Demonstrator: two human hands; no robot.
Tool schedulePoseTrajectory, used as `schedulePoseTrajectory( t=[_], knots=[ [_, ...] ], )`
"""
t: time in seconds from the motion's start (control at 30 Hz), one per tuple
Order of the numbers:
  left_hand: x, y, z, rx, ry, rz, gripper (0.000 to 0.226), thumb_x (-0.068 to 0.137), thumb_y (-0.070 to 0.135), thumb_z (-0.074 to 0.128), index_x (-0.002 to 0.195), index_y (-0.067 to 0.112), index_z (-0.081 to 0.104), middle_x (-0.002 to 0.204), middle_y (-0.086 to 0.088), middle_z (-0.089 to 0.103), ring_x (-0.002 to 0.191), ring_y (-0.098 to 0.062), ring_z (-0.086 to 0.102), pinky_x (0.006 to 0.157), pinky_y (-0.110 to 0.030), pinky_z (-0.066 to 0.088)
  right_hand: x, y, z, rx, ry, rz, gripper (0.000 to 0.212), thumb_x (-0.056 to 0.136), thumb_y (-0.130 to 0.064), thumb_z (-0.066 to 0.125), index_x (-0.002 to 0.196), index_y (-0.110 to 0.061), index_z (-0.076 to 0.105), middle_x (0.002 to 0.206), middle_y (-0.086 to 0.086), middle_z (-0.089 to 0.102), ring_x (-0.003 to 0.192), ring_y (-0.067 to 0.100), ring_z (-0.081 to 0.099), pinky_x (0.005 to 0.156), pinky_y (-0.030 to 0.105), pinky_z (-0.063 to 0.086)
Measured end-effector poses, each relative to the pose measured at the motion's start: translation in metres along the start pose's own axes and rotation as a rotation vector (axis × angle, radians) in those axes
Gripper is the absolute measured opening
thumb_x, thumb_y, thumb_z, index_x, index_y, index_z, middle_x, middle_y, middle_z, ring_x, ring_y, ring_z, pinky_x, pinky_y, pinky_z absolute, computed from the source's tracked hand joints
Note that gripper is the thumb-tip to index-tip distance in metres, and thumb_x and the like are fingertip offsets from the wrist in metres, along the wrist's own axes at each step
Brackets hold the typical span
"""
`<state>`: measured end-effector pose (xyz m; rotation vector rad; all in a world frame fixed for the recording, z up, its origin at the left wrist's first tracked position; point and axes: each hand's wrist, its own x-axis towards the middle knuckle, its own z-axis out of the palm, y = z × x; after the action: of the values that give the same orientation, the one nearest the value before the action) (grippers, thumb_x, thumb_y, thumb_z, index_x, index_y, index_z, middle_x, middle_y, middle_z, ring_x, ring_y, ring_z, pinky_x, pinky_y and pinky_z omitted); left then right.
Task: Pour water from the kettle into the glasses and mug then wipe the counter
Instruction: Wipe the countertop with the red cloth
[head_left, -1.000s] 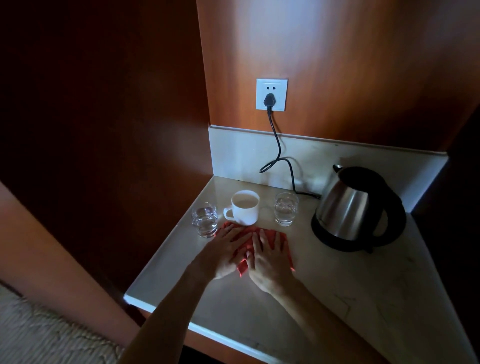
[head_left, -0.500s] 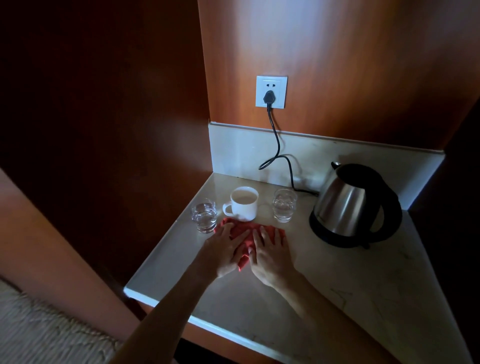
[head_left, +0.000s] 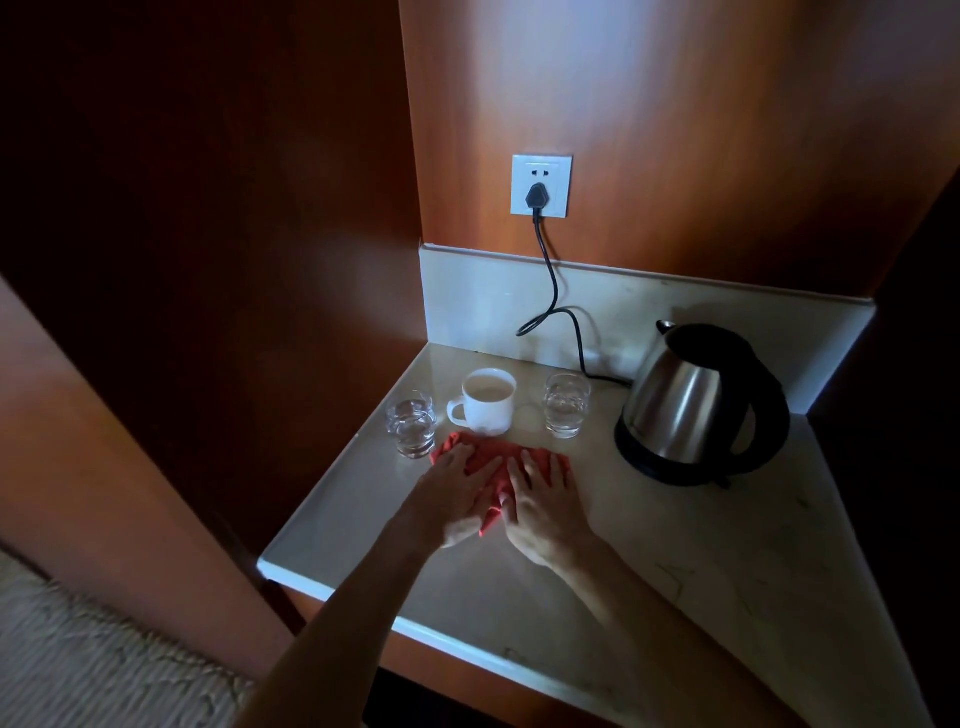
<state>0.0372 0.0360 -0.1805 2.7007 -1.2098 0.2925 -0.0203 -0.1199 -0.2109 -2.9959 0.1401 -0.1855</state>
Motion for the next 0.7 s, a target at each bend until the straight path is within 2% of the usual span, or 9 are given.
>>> schedulePoseTrajectory(
  t=[0.07, 0.17, 0.3, 0.37, 0.47, 0.53, 0.6, 0.63, 0.7],
  knots=[
    [-0.008, 0.01, -0.004, 0.04, -0.035, -0.039, 0.054, 0.089, 0.05, 0.041, 0.132, 0.023, 0.061, 0.123, -0.016, 0.064, 0.115, -0.037, 0.059, 0.082, -0.046, 0.057, -0.009, 0.004, -0.005, -0.011, -0.02, -0.012, 0.063, 0.088, -0.044, 0.034, 0.13, -0.01, 0.067, 0.135, 0.014, 0.065, 0.119, 0.049, 0.061, 0.103, 0.064, 0.043],
    [-0.019, 0.025, -0.011, 0.13, -0.101, -0.079, 0.058, 0.09, 0.059, 0.035, 0.133, 0.028, 0.058, 0.12, -0.019, 0.062, 0.106, -0.036, 0.061, 0.08, -0.042, 0.056, -0.025, 0.019, -0.011, -0.004, -0.084, -0.08, 0.059, 0.087, -0.04, 0.039, 0.13, -0.01, 0.067, 0.135, 0.015, 0.064, 0.117, 0.049, 0.061, 0.099, 0.064, 0.047],
    [-0.034, 0.062, -0.018, 0.156, -0.121, -0.133, 0.062, 0.084, 0.067, 0.032, 0.116, 0.027, 0.067, 0.107, -0.016, 0.065, 0.095, -0.036, 0.063, 0.066, -0.04, 0.055, -0.051, 0.042, -0.024, 0.032, -0.089, -0.149, 0.059, 0.084, -0.042, 0.042, 0.128, -0.012, 0.069, 0.134, 0.012, 0.065, 0.115, 0.045, 0.063, 0.101, 0.059, 0.048],
    [-0.04, 0.075, -0.018, 0.101, -0.098, -0.217, 0.057, 0.085, 0.064, 0.036, 0.109, 0.025, 0.069, 0.11, -0.016, 0.065, 0.099, -0.036, 0.063, 0.071, -0.043, 0.056, -0.06, 0.046, -0.032, 0.049, -0.069, -0.151, 0.058, 0.086, -0.043, 0.041, 0.127, -0.013, 0.069, 0.134, 0.012, 0.065, 0.115, 0.043, 0.062, 0.103, 0.057, 0.047],
    [-0.049, 0.078, 0.003, 0.046, -0.106, -0.315, 0.054, 0.092, 0.058, 0.035, 0.121, 0.024, 0.067, 0.124, -0.02, 0.064, 0.113, -0.041, 0.061, 0.088, -0.052, 0.054, -0.072, 0.038, -0.025, 0.03, 0.007, -0.16, 0.054, 0.094, -0.042, 0.041, 0.132, -0.013, 0.065, 0.137, 0.012, 0.063, 0.122, 0.041, 0.06, 0.105, 0.057, 0.044],
    [-0.051, 0.069, 0.023, 0.066, -0.146, -0.308, 0.054, 0.098, 0.055, 0.028, 0.13, 0.026, 0.061, 0.139, -0.018, 0.055, 0.127, -0.041, 0.052, 0.103, -0.054, 0.043, -0.075, 0.03, -0.017, 0.013, 0.029, -0.15, 0.052, 0.095, -0.041, 0.039, 0.134, -0.017, 0.065, 0.137, 0.009, 0.064, 0.124, 0.039, 0.06, 0.109, 0.054, 0.039],
    [-0.05, 0.059, 0.037, 0.077, -0.171, -0.285, 0.055, 0.102, 0.055, 0.02, 0.135, 0.029, 0.055, 0.149, -0.013, 0.045, 0.138, -0.04, 0.039, 0.113, -0.055, 0.03, -0.072, 0.026, -0.015, 0.005, 0.03, -0.121, 0.052, 0.095, -0.04, 0.037, 0.133, -0.019, 0.066, 0.135, 0.008, 0.065, 0.123, 0.04, 0.061, 0.106, 0.055, 0.044],
    [-0.047, 0.056, 0.038, 0.077, -0.162, -0.29, 0.057, 0.102, 0.057, 0.017, 0.136, 0.03, 0.054, 0.151, -0.011, 0.043, 0.14, -0.039, 0.036, 0.114, -0.056, 0.028, -0.068, 0.025, -0.015, 0.003, 0.03, -0.106, 0.052, 0.095, -0.04, 0.037, 0.132, -0.019, 0.067, 0.135, 0.008, 0.065, 0.122, 0.04, 0.062, 0.102, 0.057, 0.047],
    [-0.042, 0.053, 0.034, 0.028, -0.159, -0.33, 0.06, 0.101, 0.059, 0.019, 0.133, 0.027, 0.058, 0.144, -0.014, 0.051, 0.134, -0.04, 0.045, 0.109, -0.056, 0.037, -0.06, 0.027, -0.014, 0.016, 0.019, -0.078, 0.052, 0.096, -0.041, 0.036, 0.133, -0.021, 0.066, 0.137, 0.007, 0.065, 0.122, 0.041, 0.061, 0.098, 0.061, 0.048]
  ],
)
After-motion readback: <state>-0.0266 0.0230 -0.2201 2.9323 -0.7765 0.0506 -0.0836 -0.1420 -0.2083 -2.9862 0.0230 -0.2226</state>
